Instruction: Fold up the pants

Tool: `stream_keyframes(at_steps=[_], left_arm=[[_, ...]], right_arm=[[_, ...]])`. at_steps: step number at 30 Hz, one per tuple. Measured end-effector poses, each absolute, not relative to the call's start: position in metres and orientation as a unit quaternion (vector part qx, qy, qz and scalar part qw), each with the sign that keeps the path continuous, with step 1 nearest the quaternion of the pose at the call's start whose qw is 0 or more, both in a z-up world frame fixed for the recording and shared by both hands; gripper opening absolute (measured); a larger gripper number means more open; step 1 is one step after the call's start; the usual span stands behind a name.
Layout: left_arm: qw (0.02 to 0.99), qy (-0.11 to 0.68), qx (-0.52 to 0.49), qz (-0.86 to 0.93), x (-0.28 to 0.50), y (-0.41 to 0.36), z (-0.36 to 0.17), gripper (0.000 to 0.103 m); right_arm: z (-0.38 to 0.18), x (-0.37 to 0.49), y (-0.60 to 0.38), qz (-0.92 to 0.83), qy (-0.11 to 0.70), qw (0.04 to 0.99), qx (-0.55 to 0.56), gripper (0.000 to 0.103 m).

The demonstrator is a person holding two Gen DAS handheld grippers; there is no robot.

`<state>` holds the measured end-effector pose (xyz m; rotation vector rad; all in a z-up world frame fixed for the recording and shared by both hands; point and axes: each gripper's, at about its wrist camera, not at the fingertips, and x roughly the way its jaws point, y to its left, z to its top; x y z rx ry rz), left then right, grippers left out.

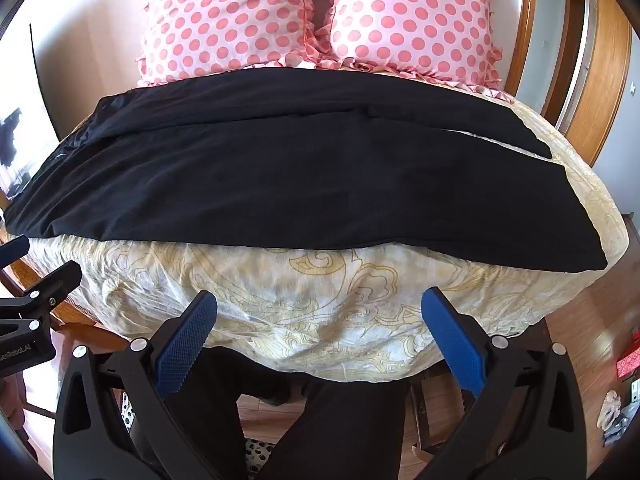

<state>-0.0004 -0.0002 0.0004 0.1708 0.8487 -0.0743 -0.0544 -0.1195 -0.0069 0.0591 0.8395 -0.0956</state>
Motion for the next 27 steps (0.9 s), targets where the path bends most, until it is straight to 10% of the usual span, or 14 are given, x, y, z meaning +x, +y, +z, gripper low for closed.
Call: stream_keyframes(at_steps=[27], left_arm=[[0.908, 0.411, 0.082, -0.033, 0.015, 0.0, -0.002, 0.101]], right_arm=[[-0.009, -0.038, -0.126, -0.039, 0.402, 0.914, 0.044, 0.102]])
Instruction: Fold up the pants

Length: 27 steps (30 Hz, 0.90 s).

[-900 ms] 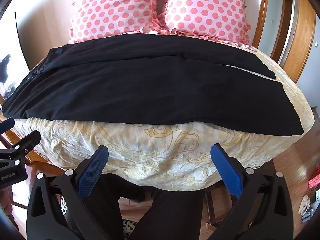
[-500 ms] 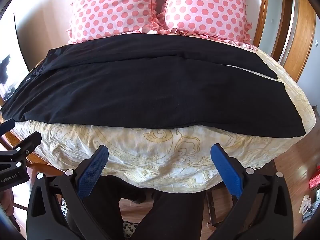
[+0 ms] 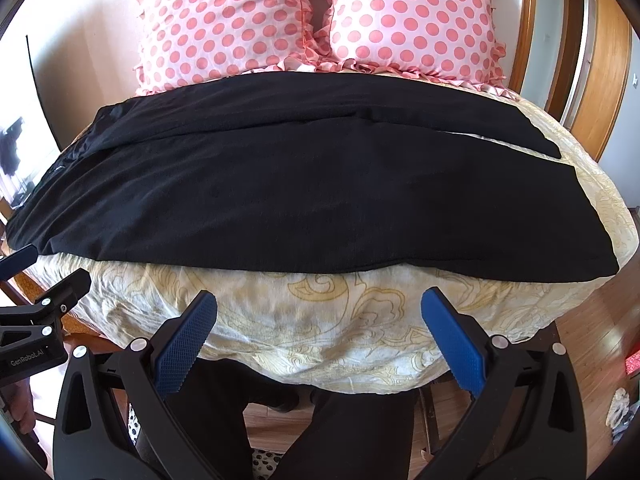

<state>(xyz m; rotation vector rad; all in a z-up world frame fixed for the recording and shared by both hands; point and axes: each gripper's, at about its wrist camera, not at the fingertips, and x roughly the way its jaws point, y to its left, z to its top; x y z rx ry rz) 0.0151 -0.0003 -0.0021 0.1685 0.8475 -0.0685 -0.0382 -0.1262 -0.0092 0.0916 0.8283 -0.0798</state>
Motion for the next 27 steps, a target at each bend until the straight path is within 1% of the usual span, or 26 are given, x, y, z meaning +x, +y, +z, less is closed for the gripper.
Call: stream_keyframes(at_steps=[27], left_arm=[[0.91, 0.405, 0.085, -0.032, 0.0209, -0.0022, -0.0021, 0.101]], right_arm=[[-0.0126, -0.035, -0.1273, -0.038, 0.404, 0.913, 0.047, 0.102]])
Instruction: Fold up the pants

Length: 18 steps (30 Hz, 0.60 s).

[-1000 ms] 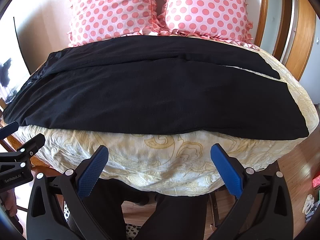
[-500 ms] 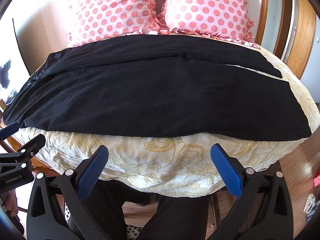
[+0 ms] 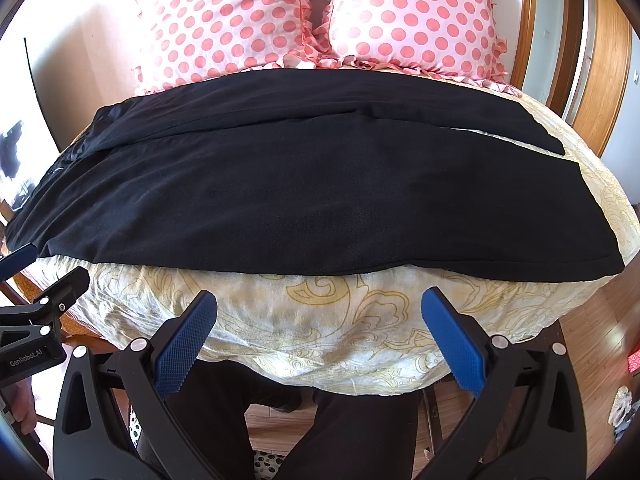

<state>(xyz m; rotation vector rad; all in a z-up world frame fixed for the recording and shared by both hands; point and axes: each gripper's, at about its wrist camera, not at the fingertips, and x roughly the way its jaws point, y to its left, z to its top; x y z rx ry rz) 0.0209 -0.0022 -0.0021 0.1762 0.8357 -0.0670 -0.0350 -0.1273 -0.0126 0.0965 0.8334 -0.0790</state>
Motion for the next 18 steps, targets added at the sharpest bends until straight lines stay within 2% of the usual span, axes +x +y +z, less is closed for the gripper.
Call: stream_keyframes(at_steps=[18], left_arm=[[0.911, 0.403, 0.085, -0.032, 0.0212, -0.0035, -0.001, 0.101]], right_arm=[[-0.0144, -0.0322, -0.1301, -0.038, 0.404, 0.913, 0.05, 0.102]])
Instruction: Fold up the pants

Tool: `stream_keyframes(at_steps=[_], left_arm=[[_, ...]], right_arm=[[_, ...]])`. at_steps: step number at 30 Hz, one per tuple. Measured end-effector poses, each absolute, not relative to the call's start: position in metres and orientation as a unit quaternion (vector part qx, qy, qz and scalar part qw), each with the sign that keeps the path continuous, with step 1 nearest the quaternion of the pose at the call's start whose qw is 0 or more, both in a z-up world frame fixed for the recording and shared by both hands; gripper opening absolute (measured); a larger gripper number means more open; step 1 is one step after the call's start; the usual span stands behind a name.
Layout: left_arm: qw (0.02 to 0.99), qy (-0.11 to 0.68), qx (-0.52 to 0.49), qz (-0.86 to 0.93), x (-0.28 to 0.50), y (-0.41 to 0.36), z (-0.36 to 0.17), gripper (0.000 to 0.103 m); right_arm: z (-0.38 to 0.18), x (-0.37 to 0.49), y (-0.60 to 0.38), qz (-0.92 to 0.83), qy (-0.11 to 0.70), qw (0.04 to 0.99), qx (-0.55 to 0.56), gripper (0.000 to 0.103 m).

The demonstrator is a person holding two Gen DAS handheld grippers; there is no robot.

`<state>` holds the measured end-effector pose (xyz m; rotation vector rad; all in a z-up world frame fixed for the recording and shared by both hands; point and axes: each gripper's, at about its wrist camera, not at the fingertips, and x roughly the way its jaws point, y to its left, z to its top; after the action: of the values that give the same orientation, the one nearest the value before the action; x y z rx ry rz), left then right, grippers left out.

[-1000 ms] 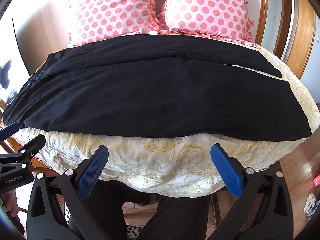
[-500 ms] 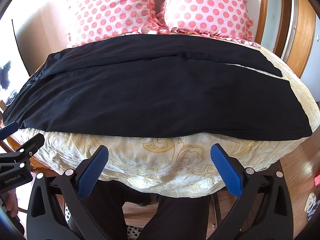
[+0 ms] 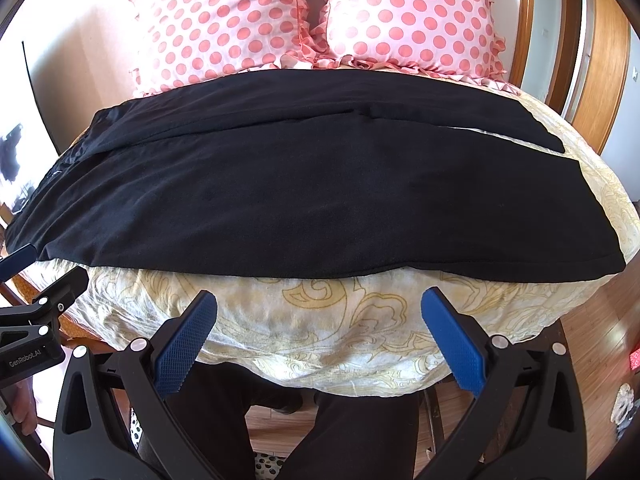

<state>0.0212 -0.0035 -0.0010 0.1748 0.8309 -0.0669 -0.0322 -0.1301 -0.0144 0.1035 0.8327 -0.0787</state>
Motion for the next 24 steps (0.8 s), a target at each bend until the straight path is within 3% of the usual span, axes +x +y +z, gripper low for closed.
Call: stream_keyframes(at_steps=[24], left_arm=[[0.911, 0.403, 0.084, -0.032, 0.0207, -0.0033, -0.002, 0.101]], right_arm=[[-0.0154, -0.0325, -0.1303, -0.038, 0.404, 0.913, 0.05, 0.102]])
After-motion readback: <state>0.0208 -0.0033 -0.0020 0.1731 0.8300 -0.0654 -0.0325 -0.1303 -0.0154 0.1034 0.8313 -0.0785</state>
